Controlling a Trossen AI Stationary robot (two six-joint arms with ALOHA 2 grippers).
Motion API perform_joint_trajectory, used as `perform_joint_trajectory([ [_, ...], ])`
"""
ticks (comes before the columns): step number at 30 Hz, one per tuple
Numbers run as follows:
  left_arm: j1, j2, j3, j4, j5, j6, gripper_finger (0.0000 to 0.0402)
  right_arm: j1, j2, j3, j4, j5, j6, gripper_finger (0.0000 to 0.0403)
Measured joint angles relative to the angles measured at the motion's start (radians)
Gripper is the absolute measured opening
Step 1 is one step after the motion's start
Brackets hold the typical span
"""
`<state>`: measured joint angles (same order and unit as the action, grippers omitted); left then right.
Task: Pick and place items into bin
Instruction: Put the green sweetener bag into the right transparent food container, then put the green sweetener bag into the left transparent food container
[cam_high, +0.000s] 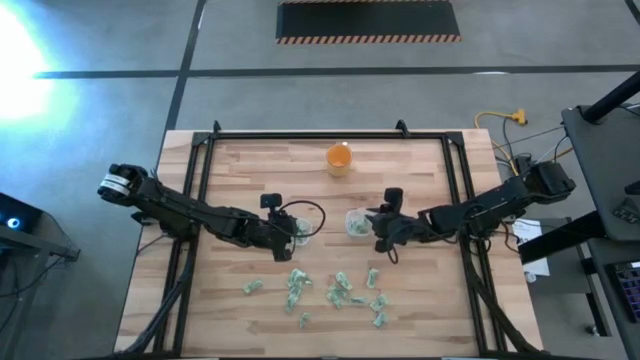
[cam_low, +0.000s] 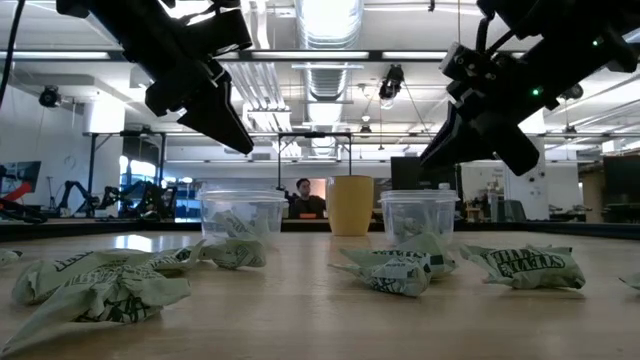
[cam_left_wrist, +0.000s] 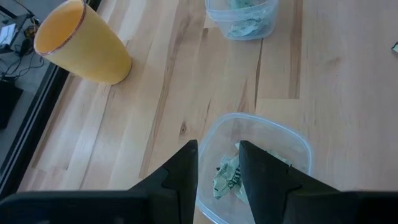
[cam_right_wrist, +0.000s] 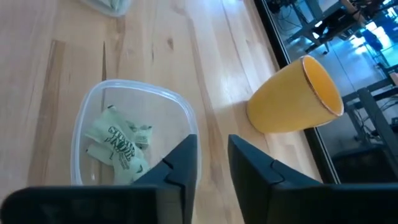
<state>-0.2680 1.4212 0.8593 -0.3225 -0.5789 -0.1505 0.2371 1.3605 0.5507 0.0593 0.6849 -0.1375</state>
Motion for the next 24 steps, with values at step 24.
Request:
perform_joint_trajectory([
  [24, -0.112, -0.001, 0.023, -0.303, 0.373, -0.398, 0.0100, 0.002, -0.136, -0.001, -0.054, -0.005, -0.015, 0.0088],
])
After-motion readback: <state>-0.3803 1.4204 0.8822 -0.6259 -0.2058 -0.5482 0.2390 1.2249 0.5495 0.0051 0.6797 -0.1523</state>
